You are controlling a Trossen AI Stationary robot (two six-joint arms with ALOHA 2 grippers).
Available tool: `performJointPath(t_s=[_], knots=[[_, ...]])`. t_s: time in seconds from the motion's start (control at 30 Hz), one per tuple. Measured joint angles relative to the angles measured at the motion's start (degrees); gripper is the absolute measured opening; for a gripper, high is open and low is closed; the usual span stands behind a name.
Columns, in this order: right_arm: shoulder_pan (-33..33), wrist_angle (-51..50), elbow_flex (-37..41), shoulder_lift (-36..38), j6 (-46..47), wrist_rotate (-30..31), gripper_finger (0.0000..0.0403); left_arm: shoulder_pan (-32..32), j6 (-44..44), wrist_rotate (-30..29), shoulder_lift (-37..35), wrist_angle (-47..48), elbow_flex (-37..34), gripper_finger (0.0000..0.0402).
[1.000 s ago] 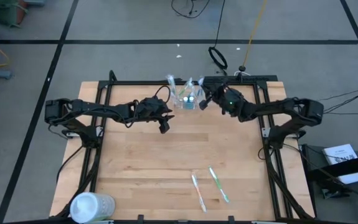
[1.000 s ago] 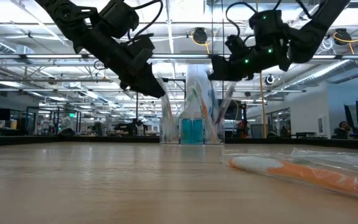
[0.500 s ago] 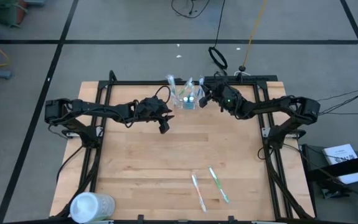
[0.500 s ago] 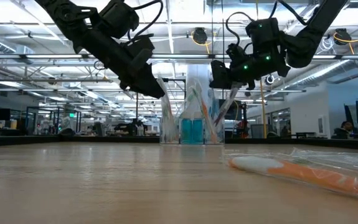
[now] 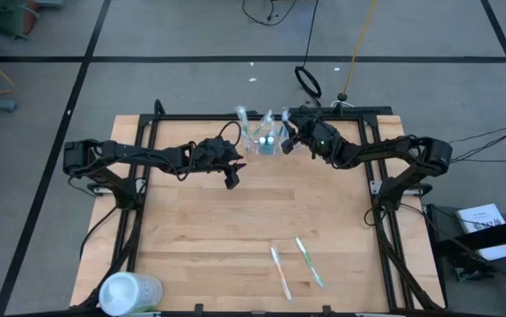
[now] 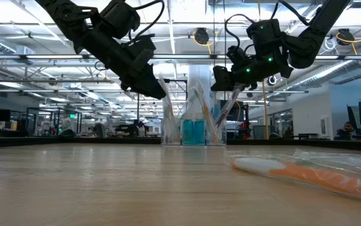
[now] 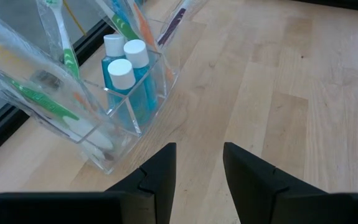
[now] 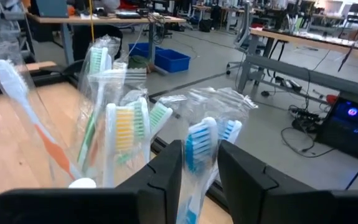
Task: Pick & Place toothbrushing station
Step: Put the blue toothbrush into the transparent organizer, then put the orange toothbrush into the transparent organizer
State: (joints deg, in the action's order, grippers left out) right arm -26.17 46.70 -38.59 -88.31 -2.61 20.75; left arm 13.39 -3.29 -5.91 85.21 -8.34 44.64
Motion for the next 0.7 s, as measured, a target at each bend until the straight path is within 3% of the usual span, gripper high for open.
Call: performJointPath(t_s=[0.13,0.37,0.5,0.7], knots=[[0.00,-2.20,0.00,0.07,0.42,0.02,0.0103,0.00,0.00,-0.01,0.00,0.00,0.00,0.0136],[0.00,-3.99,0.02,0.51,-1.09,0.05,0.0153,0.00,-0.83,0.01,-0.02,-0.02,0.00,0.0136],[0.54,-4.69,-0.04,4.16,-2.72,0.22,0.0175,0.02,-1.07,0.01,-0.02,0.00,0.00,0.0136],[3.69,-18.45,-0.02,15.13,-1.88,0.17,0.0184,-0.40,-0.97,0.96,-0.04,0.01,0.00,0.0136]])
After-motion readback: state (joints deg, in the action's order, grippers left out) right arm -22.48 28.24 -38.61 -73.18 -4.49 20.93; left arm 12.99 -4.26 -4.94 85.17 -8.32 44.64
